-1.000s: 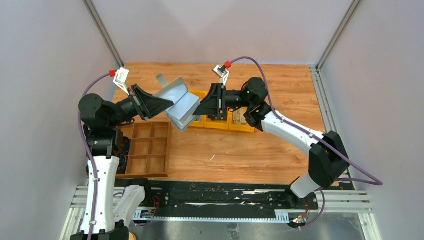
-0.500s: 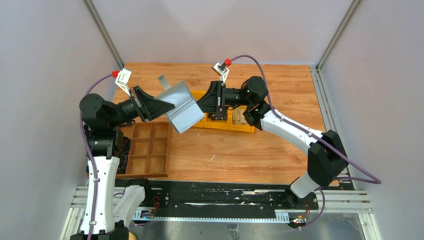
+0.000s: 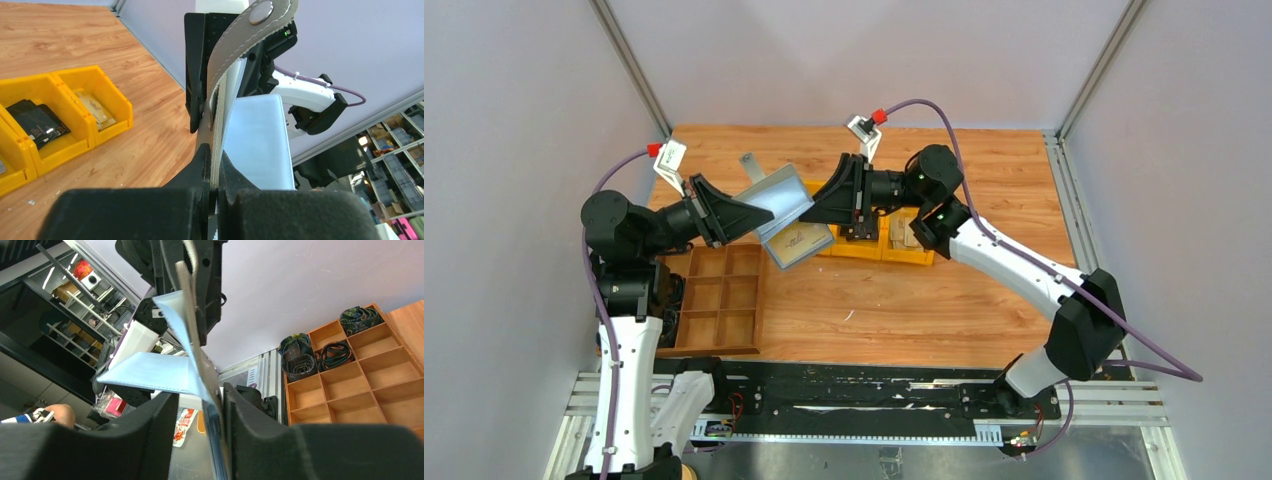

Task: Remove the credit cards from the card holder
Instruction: Open the card holder at the center of the board.

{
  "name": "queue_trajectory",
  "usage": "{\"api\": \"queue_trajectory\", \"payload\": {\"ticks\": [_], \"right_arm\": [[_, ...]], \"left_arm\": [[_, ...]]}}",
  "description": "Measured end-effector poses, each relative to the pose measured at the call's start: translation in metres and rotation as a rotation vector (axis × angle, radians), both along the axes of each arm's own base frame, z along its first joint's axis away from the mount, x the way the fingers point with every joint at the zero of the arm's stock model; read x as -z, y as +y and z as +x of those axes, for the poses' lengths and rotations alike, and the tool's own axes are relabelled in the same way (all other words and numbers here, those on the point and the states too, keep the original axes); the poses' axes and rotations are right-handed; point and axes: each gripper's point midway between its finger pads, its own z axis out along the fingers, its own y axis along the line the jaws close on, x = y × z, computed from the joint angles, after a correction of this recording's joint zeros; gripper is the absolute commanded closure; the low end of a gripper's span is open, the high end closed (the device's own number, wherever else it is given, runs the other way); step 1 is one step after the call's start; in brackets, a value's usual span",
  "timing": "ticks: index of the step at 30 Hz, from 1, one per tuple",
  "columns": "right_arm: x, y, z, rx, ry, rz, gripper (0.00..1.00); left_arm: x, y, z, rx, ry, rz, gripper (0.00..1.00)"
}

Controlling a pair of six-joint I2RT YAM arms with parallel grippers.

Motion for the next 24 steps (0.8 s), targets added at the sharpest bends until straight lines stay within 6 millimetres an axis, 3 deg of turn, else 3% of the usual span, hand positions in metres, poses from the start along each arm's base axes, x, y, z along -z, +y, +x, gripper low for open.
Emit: {"api": "queue_trajectory", "payload": {"ticks": [6,9,13,15,21,24], "right_arm": [[0.006,0.006,0.006,0.0,0.055,-0.016,0.82],[0.009,0.008,0.007,-0.009,0.092,-0.026,0.91],[0.009,0.008,0.006,-0.019,0.116,-0.029,1.0],[0.008,0.008,0.005,-0.024,0.118,-0.027,1.0],[0.016,0.007,0.003,-0.045,0.147,-0.061,1.0],[0.032,0.008,0.004,-0.038,0.188,-0.134,1.0]], "left_arm": [[0.001,0.0,-0.004,0.007,-0.017,0.013,0.99],[0.005,0.001,-0.003,-0.005,-0.027,0.03,0.78],[0.009,0.007,0.005,-0.077,-0.047,0.076,0.65],[0.008,0.011,0.011,-0.127,-0.068,0.103,0.49],[0.006,0.02,0.018,-0.217,-0.109,0.142,0.27],[0.006,0.016,0.013,-0.174,-0.113,0.137,0.16]]}}
